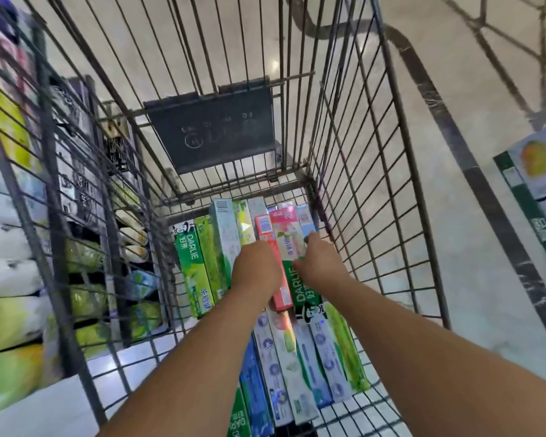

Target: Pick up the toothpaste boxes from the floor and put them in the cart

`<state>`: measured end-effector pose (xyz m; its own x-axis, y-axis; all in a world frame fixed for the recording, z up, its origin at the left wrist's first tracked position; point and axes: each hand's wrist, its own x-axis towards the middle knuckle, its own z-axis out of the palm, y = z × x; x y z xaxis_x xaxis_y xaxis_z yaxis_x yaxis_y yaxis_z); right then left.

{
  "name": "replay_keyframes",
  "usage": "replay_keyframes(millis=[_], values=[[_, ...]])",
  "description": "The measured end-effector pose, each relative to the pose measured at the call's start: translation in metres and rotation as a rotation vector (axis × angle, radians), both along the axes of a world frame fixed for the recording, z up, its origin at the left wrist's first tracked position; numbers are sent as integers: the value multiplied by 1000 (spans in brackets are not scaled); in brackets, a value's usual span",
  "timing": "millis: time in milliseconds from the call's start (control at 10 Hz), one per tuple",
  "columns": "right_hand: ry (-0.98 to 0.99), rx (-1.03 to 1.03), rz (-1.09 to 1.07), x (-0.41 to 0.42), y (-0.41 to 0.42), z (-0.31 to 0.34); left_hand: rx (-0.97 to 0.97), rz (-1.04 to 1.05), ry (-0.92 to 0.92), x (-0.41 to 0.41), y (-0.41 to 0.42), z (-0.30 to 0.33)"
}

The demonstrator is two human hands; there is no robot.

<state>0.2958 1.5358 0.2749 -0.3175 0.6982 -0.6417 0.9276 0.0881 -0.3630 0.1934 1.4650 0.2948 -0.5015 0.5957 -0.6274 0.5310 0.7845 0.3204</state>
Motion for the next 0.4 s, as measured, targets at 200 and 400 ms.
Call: replay_keyframes(millis=[200, 400], values=[[8, -42, 39, 3, -7, 10, 45, -2, -99, -6, -17, 1], [41, -13, 34, 10, -11, 63, 102, -85, -152, -30, -32, 54]])
